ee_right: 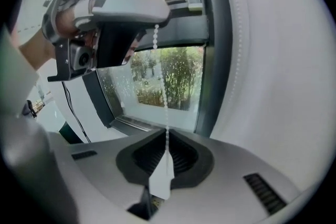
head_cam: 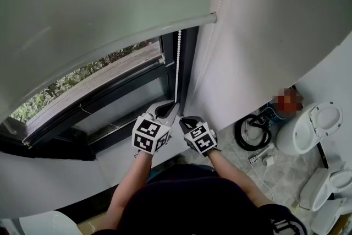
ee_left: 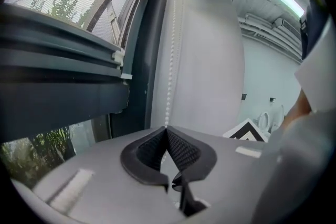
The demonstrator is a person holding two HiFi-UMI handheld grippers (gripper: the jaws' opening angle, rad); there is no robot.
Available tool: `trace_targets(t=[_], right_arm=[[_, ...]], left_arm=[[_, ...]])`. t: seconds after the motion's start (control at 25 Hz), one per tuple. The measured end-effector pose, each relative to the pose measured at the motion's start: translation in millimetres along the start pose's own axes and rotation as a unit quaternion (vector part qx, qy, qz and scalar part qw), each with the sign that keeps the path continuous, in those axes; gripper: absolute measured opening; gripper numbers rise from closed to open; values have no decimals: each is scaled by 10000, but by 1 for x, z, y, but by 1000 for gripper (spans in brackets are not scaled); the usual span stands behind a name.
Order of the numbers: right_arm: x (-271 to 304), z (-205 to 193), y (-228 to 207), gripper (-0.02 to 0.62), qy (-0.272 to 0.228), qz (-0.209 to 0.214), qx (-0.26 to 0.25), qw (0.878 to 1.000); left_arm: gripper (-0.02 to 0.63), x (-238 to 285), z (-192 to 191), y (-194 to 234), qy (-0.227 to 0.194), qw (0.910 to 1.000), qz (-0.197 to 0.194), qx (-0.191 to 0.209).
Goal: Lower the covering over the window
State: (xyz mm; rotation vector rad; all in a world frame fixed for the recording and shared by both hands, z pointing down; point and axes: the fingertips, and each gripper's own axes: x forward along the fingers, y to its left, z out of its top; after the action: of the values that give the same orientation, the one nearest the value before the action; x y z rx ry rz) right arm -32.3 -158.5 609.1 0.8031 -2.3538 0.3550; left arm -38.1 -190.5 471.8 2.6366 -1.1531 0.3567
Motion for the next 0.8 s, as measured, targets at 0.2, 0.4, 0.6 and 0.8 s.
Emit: trace_targets(t=[0.2, 0.4, 0.6, 0.8], right_arm=[[-17, 23, 1, 109, -409, 74, 144, 9990], [-65, 76, 0, 107, -1423, -217, 133, 9895], [-118, 134, -2, 107, -2314, -492, 54, 9716], [-152, 193, 6, 107, -2993, -489, -190, 9527]], left_arm=[[11, 2, -11, 3, 85, 9999, 35, -79], [11, 2, -10, 6, 60, 9999, 75, -73], [11, 1, -10, 9, 21, 9999, 117, -91], [11, 2, -10, 6, -56, 9999, 91, -135]])
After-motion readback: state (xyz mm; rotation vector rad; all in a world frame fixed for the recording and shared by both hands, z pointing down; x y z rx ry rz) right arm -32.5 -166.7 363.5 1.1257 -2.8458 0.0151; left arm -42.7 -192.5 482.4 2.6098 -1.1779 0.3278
